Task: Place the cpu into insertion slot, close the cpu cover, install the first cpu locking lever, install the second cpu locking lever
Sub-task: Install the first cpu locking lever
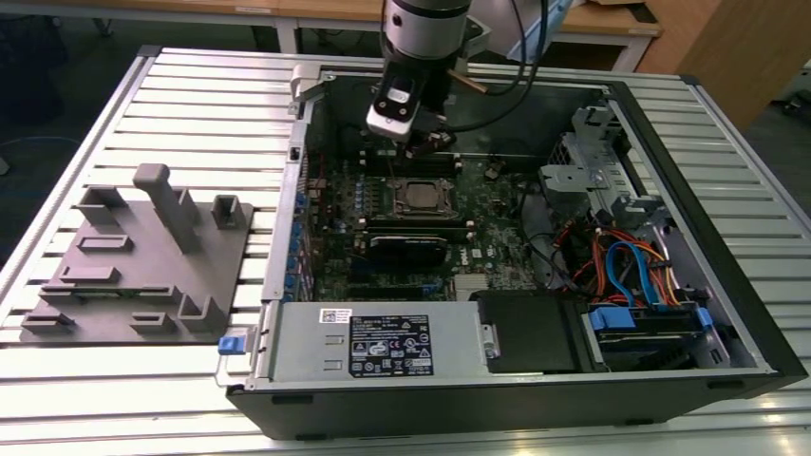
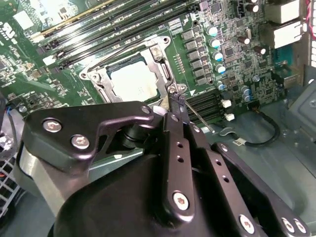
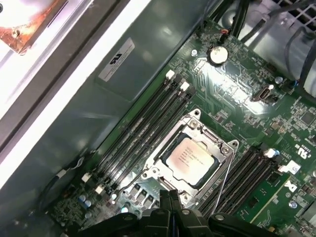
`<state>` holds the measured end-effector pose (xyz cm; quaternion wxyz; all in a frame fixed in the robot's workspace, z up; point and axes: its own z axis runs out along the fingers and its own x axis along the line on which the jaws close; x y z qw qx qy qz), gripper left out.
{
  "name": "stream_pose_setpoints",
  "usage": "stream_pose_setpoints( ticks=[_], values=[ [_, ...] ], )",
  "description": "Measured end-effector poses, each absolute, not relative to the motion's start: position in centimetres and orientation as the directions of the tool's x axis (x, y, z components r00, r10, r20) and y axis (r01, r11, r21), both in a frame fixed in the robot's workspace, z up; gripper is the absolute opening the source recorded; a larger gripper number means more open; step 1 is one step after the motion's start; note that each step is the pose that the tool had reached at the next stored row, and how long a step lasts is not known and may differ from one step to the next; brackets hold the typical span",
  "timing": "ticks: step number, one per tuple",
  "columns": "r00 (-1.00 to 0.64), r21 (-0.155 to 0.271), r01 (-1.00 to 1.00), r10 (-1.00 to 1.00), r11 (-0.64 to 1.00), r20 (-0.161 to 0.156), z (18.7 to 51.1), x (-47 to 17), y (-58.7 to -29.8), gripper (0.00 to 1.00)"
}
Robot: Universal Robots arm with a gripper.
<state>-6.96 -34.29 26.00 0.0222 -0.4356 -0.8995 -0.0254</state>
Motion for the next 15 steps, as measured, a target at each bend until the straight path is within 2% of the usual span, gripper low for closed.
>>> stream_pose_setpoints(
  ticks=[15],
  values=[
    [-0.724, 0.031, 0.689, 0.687, 0.724, 0.059, 25.92, -7.10, -34.29, 0.11]
  ],
)
